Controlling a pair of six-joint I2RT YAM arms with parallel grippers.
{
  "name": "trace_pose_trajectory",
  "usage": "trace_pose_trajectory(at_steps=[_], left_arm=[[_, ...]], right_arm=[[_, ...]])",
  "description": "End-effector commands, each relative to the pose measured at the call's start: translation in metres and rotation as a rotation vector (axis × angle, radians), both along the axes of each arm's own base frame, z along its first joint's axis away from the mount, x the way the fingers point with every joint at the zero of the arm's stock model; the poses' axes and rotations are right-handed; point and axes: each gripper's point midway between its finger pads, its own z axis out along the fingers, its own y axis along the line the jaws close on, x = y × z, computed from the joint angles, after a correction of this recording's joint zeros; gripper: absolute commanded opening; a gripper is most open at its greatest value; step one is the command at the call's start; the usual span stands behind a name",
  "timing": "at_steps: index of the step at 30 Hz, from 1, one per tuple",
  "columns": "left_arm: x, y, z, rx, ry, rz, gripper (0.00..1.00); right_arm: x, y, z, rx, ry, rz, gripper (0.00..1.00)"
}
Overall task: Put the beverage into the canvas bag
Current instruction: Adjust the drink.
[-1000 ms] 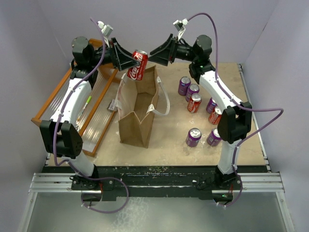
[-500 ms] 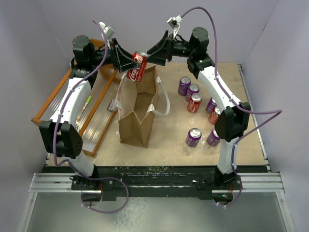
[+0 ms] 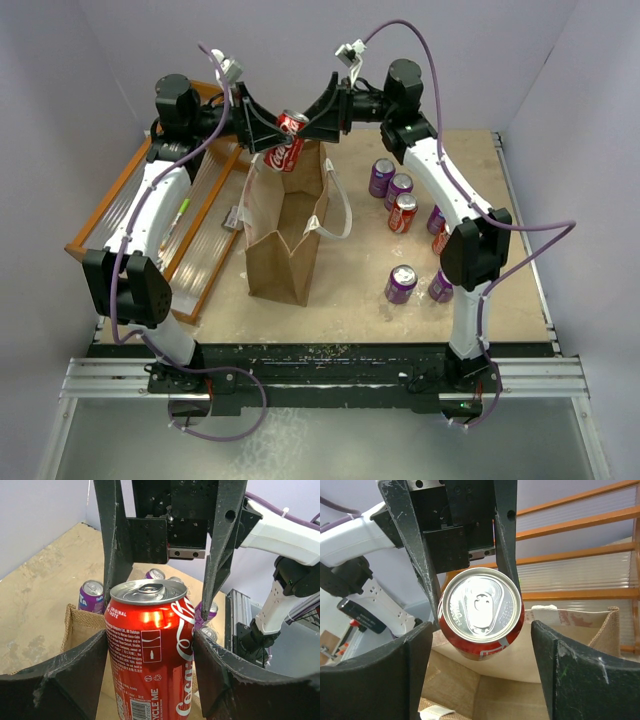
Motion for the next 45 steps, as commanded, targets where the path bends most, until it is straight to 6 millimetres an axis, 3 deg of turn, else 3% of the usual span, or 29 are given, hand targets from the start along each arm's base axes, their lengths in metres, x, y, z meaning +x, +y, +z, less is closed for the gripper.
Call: trace_pose_trajectory(at_steps=[1,12,18,22,30,45], left_arm=[[-0.01,0.0,0.026,0.023,-0.19,-0.01,0.0],[-0.005,-0.009,-0.034,0.208,-0.351,0.001,0.0],[-0.011,-0.021,-0.052,0.24,-0.4,0.0,0.0],[-0.008,-0.024,-0.051,0.248,-0.433,0.019,0.0],[0.003,-0.021,-0.029,0.242,-0.489,0.101,0.0],[-0.01,-0.022,-0.012,0.249,-0.539,0.112,0.0]], right_arm=[[-0.005,-0.009,0.019,0.02,-0.08,0.01,0.83],[0.013,-0.038,0.013,-0.025,-0.09,-0.087,0.86],[0.012,-0.043,0.002,-0.068,-0.073,-0.13,0.88],[0.011,-0.044,-0.019,-0.124,-0.005,-0.153,0.91],[0.008,-0.032,-0.051,-0.315,0.031,-0.177,0.96],[0.011,-0.012,-0.061,-0.373,0.016,-0.206,0.96]])
